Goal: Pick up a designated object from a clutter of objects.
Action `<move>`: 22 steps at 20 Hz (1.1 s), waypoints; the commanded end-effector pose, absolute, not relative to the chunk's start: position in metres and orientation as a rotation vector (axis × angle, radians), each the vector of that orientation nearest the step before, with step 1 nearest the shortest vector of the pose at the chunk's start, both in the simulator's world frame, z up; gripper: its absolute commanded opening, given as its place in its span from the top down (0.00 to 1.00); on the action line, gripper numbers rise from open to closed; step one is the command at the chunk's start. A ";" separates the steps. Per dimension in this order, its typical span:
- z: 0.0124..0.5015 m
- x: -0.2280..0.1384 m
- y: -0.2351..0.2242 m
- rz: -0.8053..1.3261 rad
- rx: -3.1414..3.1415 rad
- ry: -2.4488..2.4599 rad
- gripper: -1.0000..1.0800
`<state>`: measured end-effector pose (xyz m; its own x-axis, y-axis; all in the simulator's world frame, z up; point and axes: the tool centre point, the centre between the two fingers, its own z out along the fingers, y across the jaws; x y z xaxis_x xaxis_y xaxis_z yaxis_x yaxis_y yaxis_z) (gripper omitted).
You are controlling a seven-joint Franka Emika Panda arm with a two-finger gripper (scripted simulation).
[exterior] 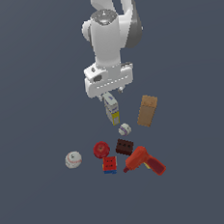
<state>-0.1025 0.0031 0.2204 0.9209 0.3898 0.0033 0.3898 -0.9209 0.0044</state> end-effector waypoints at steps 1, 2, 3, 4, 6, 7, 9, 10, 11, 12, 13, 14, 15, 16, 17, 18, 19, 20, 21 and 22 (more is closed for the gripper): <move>0.213 -0.112 0.002 0.004 3.069 0.659 0.04; 0.211 -0.115 0.002 0.003 3.067 0.670 0.04; 0.209 -0.118 0.001 0.003 3.066 0.679 0.04; 0.207 -0.121 0.001 0.002 3.064 0.687 0.04; 0.204 -0.124 0.001 0.001 3.062 0.700 0.04; 0.203 -0.126 0.001 0.001 3.061 0.704 0.04; 0.202 -0.127 0.001 0.000 3.061 0.709 0.04; 0.202 -0.127 0.000 0.000 3.061 0.709 0.04; 0.203 -0.126 0.001 0.000 3.061 0.705 0.04; 0.203 -0.126 0.001 0.000 3.061 0.705 0.04; 0.202 -0.126 0.001 0.000 3.061 0.705 0.04; 0.201 -0.126 0.001 0.000 3.061 0.705 0.04; 0.199 -0.126 0.001 0.000 3.061 0.705 0.04; 0.197 -0.127 0.000 0.000 3.061 0.705 0.04; 0.195 -0.127 0.000 0.000 3.061 0.705 0.04; 0.192 -0.127 0.001 0.000 3.061 0.706 0.04; 0.188 -0.127 0.001 0.000 3.061 0.706 0.04; 0.185 -0.127 0.000 0.000 3.061 0.706 0.04; 0.180 -0.128 0.000 0.000 3.061 0.706 0.04; 0.176 -0.128 0.001 0.000 3.061 0.708 0.04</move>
<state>-0.1273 0.0004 0.1822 0.8988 0.4384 0.0002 0.4384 -0.8988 0.0003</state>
